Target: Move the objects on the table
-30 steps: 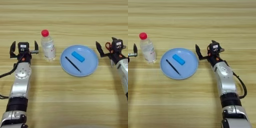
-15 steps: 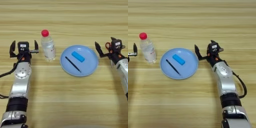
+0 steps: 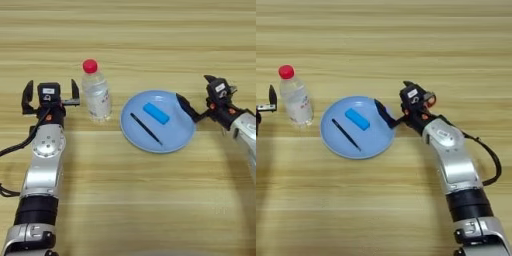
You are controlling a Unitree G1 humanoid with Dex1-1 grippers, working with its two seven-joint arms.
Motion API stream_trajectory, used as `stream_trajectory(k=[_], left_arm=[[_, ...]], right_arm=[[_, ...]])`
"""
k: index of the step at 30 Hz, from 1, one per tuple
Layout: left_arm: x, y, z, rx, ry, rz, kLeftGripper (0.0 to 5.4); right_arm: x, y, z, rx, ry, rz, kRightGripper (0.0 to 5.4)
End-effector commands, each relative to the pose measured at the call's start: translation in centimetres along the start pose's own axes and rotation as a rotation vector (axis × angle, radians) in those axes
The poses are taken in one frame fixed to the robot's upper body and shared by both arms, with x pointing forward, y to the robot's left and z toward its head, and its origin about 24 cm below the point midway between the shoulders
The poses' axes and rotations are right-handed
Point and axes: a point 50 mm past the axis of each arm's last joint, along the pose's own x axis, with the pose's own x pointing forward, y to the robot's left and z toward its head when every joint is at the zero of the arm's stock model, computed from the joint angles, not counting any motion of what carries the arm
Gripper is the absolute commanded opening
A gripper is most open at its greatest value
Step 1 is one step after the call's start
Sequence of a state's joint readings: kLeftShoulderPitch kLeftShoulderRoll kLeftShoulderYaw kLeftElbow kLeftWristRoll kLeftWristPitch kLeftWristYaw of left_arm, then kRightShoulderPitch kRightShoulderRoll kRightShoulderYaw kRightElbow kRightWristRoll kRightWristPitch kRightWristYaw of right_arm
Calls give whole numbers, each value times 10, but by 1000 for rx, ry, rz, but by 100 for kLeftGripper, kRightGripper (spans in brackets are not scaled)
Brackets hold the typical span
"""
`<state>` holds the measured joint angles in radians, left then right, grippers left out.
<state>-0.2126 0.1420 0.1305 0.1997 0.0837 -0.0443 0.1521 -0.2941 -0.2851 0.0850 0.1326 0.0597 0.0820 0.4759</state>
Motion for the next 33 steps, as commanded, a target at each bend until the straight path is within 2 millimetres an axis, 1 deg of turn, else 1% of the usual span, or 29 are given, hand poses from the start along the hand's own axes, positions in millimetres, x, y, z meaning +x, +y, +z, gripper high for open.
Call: stream_trajectory(k=[1, 8, 13, 22, 28, 33], left_arm=[[0, 0, -1, 19, 9, 0, 540], [-1, -1, -1, 19, 10, 0, 540], [-1, -2, 0, 18, 10, 0, 540], [-1, -2, 0, 18, 10, -1, 540], [-1, -1, -1, 18, 11, -1, 540], [-1, -2, -1, 18, 11, -1, 540]], right_arm=[[13, 8, 4, -73, 25, 95, 539], [32, 18, -11, -109, 83, 184, 539], [40, 22, -15, -124, 83, 204, 539], [42, 31, -21, -148, 91, 236, 539], [41, 36, -30, -163, 125, 262, 539], [42, 36, -34, -164, 141, 262, 539]])
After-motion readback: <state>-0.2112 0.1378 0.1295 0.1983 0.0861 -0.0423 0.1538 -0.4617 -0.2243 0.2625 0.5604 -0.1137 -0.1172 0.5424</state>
